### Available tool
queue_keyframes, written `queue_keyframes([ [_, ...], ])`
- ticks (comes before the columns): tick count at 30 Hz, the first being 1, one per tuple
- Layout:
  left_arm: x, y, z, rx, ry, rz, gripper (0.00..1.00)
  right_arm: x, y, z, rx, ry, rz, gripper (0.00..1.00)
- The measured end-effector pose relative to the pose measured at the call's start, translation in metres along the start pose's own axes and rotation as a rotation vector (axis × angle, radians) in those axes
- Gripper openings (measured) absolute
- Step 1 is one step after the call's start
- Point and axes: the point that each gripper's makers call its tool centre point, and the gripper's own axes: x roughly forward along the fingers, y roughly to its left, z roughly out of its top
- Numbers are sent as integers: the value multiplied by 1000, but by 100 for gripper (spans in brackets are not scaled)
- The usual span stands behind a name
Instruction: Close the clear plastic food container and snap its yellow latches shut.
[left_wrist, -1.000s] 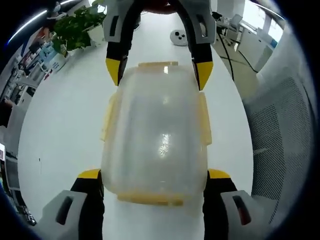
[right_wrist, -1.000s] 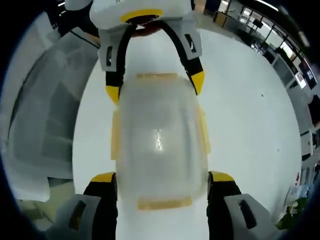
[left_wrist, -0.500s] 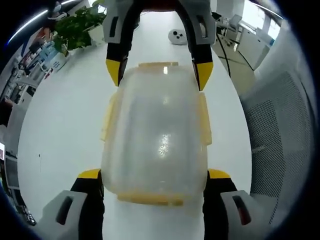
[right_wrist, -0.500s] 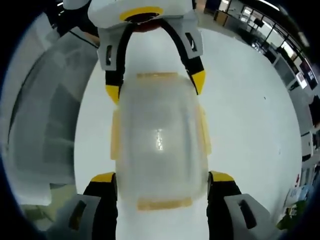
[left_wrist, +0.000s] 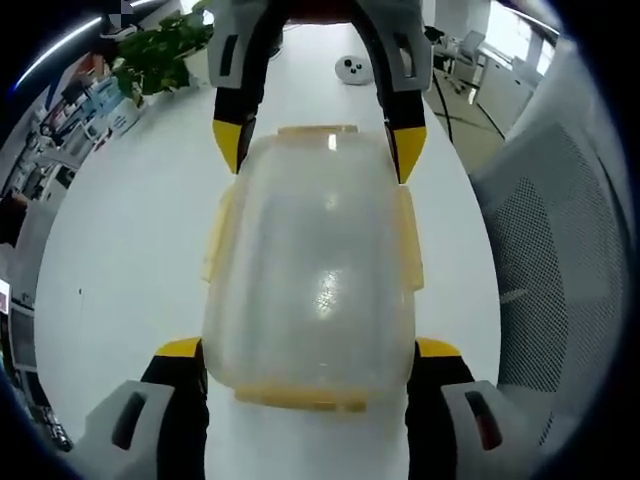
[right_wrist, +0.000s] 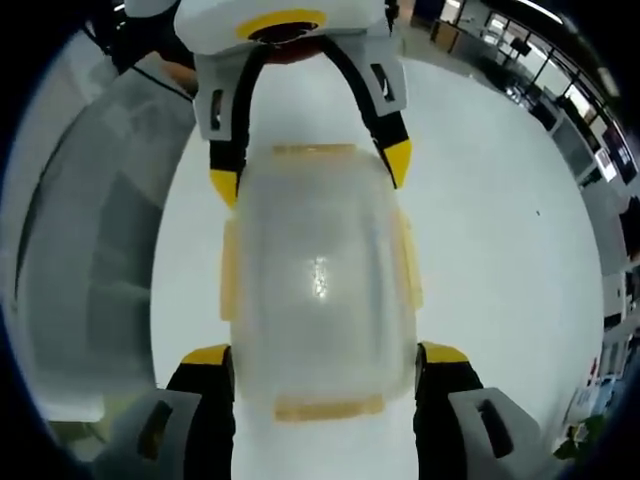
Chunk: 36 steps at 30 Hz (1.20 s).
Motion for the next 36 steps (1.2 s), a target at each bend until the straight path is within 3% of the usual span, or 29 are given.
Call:
queue_keyframes([
  [36, -33, -13, -74, -14, 5, 12, 83, 27, 20, 76, -15, 7, 2, 74],
])
